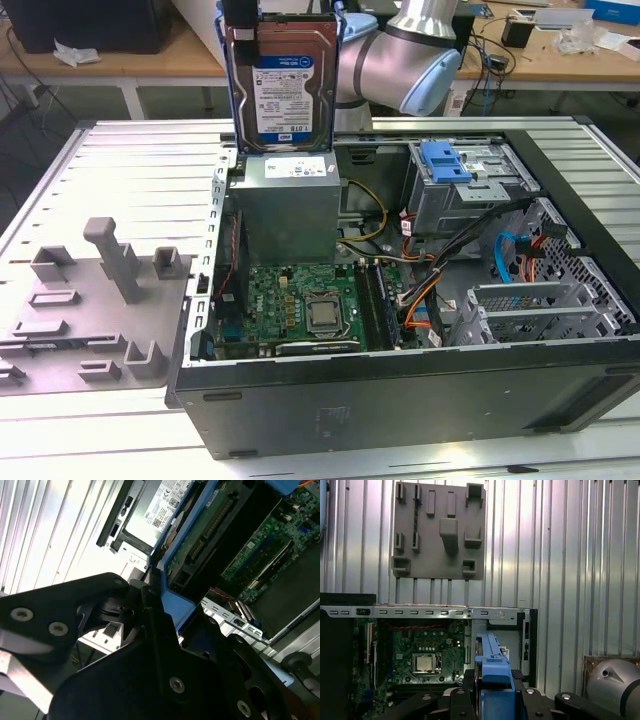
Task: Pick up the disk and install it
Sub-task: 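Pick up the disk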
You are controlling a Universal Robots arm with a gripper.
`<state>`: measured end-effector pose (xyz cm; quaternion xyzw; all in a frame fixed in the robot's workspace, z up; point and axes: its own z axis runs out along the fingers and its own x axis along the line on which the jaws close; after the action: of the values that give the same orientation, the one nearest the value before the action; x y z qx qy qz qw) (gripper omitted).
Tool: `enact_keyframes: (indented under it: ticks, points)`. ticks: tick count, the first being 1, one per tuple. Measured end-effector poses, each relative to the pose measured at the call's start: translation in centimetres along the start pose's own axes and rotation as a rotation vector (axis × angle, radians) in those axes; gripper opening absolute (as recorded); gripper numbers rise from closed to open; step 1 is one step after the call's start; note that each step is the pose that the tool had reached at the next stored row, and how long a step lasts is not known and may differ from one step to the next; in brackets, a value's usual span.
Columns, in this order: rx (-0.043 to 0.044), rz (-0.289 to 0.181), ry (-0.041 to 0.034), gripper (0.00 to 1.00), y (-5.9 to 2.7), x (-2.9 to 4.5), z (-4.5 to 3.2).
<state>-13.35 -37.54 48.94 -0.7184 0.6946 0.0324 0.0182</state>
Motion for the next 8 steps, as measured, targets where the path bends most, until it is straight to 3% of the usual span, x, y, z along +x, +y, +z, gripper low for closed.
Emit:
enact_keyframes:
  ticks: [8]
  points:
    - [0.0000, 0.000, 0.0000, 0.37, -0.64, 0.07, -0.02]
